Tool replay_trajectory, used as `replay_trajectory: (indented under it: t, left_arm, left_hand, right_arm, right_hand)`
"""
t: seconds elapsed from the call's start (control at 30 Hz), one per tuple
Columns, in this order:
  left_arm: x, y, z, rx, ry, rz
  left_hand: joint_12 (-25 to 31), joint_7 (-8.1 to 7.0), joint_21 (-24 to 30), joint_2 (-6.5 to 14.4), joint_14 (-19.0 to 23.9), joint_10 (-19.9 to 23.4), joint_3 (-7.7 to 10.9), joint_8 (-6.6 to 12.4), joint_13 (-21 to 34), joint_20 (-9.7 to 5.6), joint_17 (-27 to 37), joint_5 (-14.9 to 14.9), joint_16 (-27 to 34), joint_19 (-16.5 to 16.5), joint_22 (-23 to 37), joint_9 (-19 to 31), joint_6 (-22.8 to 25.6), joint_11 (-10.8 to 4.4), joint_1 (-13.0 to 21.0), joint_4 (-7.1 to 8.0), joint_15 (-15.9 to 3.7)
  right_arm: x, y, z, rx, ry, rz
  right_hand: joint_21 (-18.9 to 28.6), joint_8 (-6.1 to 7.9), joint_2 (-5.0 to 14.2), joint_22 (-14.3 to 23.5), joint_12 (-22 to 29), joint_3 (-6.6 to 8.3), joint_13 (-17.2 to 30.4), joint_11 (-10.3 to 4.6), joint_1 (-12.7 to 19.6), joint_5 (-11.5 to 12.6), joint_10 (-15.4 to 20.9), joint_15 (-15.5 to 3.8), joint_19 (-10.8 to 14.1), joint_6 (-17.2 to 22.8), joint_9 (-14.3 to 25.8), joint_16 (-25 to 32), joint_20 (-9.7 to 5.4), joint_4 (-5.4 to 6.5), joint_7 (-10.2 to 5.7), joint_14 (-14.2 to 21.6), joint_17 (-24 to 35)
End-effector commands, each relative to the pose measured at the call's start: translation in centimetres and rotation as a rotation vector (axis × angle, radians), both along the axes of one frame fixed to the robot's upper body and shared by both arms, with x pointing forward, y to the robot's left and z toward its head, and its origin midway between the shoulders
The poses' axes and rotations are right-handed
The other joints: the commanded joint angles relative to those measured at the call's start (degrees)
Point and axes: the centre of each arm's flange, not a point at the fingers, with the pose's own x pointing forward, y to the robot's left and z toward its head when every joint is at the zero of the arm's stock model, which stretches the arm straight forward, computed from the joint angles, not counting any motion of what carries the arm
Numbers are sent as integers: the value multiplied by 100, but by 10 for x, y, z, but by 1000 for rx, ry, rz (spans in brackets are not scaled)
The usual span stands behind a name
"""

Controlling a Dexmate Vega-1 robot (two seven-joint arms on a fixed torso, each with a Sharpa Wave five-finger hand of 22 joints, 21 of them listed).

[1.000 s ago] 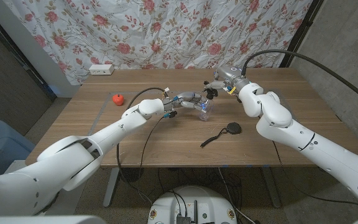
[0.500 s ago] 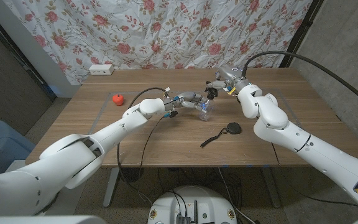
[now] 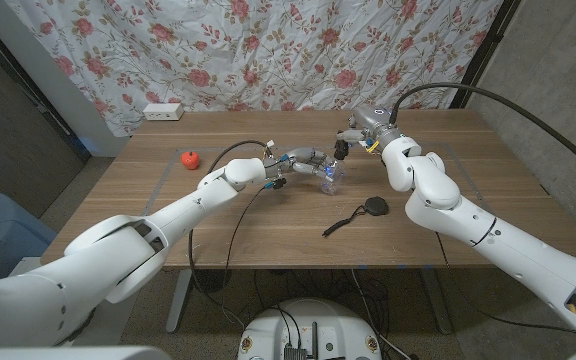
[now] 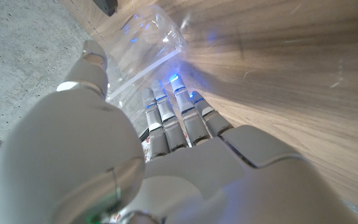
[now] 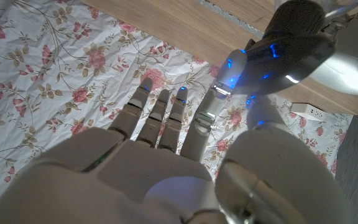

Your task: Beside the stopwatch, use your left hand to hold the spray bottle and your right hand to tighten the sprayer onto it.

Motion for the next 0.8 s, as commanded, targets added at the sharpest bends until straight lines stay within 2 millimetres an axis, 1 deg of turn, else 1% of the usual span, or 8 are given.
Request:
replay_trajectory:
  t: [0.03,0.37,0.43,0.57,0.63,0.67,0.73,0.8]
  left_arm:
    - [-1,-2,-2,3,4,-4]
    - [-2,-4,-1,10,-4,-6]
    - [-2,-4,0,10,-5,-6]
    - [-2,-4,0,9,-7,-6]
    - [-2,-4,0,9,-7,-6]
    - [-2,-4,0,9,-7,-6]
    - [-2,-4,0,8,-6,-6]
    - [-2,-4,-1,7,-5,-4]
  left_hand:
    - [11,-125,9,540,65,436,44,982,25,-544,16,30,-35,38,28,9,644,-409,303,21,-741]
    - [-4,-126,7,545,67,437,43,1007,37,-545,10,29,-52,37,28,-2,661,-407,293,24,-738]
    - [-5,-130,7,546,68,440,44,1012,39,-544,10,29,-53,38,27,-4,666,-403,296,21,-738]
    - [-13,-126,5,549,72,435,43,1018,43,-542,9,29,-57,35,27,-8,663,-398,291,24,-742]
    - [-15,-135,5,545,74,439,40,1026,46,-543,9,28,-58,36,27,-10,676,-398,289,23,-744]
    - [-14,-127,6,546,74,443,39,1029,46,-544,9,28,-59,37,27,-11,679,-399,287,24,-743]
    - [-17,-125,5,551,73,442,41,1031,48,-541,9,28,-62,37,27,-13,677,-402,286,25,-743]
    - [-19,-120,5,554,73,445,40,1035,50,-542,10,28,-63,36,27,-15,678,-400,282,28,-741]
  right_arm:
    - [-2,0,-2,19,-4,-9]
    - [-4,-1,-2,31,-11,4]
    - [-5,-2,-1,32,-14,6]
    - [-6,-4,1,38,-5,9]
    - [-6,-4,1,38,2,5]
    - [-5,-5,2,39,6,6]
    - [-6,-6,3,43,1,15]
    - [-7,-6,4,41,-4,15]
  right_hand:
    - [-22,110,35,14,15,61,14,-6,109,39,86,-3,51,165,39,28,-24,-2,-1,69,7]
    - [-34,172,54,14,-27,81,11,-1,172,61,85,8,39,207,87,32,-18,-6,2,89,5]
    - [-40,167,-42,15,-57,-20,12,10,-14,38,101,41,32,150,95,28,-5,79,11,97,9]
    - [-49,117,-148,16,-73,-155,18,50,-286,-3,179,83,7,69,47,15,22,178,56,87,17]
    - [-50,90,-171,17,-84,-199,20,56,-390,-14,196,100,4,62,5,17,38,216,88,98,21]
    - [-48,40,-185,18,-99,-241,22,59,-499,-23,198,123,5,32,-54,17,43,256,94,103,25]
    - [-47,-3,-192,19,-115,-278,23,63,-600,-30,196,134,4,9,-104,16,50,294,98,107,30]
    - [-49,-22,-203,19,-128,-309,25,65,-679,-37,192,163,-1,0,-122,11,64,320,100,102,34]
